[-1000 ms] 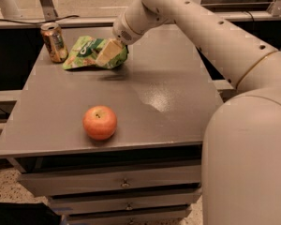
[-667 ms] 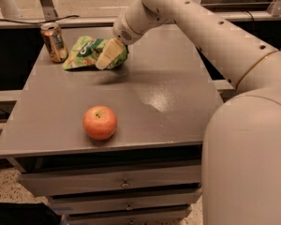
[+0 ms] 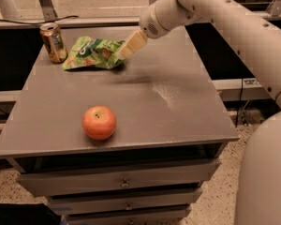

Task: Move green rice chip bag near orange can

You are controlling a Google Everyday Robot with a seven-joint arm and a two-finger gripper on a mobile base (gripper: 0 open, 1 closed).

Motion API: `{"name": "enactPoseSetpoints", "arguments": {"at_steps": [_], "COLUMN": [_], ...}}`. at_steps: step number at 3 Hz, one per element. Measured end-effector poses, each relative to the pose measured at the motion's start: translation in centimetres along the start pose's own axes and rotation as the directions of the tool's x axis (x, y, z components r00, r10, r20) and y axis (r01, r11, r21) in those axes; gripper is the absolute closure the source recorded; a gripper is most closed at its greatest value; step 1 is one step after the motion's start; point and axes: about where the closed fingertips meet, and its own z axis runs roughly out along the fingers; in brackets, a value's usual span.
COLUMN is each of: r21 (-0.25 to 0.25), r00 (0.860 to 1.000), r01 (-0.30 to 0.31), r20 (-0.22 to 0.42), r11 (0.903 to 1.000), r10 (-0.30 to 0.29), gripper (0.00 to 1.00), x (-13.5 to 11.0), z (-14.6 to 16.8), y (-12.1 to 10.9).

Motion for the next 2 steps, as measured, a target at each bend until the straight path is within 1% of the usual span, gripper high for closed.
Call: {"name": "enactPoseSetpoints", "arguments": {"at_steps": [1,2], "r21": [0.096,0.150], "r00": [0.997,0.993], "r01": [-0.053,-0.076], "r20": [0.054,0.101], "r11": [0.9940,0.9858], "r10": [0.048,0.061], "gripper": [0.00,0.00], "x": [1.9,4.1], "z": [-5.6,-10.8], "y": [-2.6,-4.3]}}
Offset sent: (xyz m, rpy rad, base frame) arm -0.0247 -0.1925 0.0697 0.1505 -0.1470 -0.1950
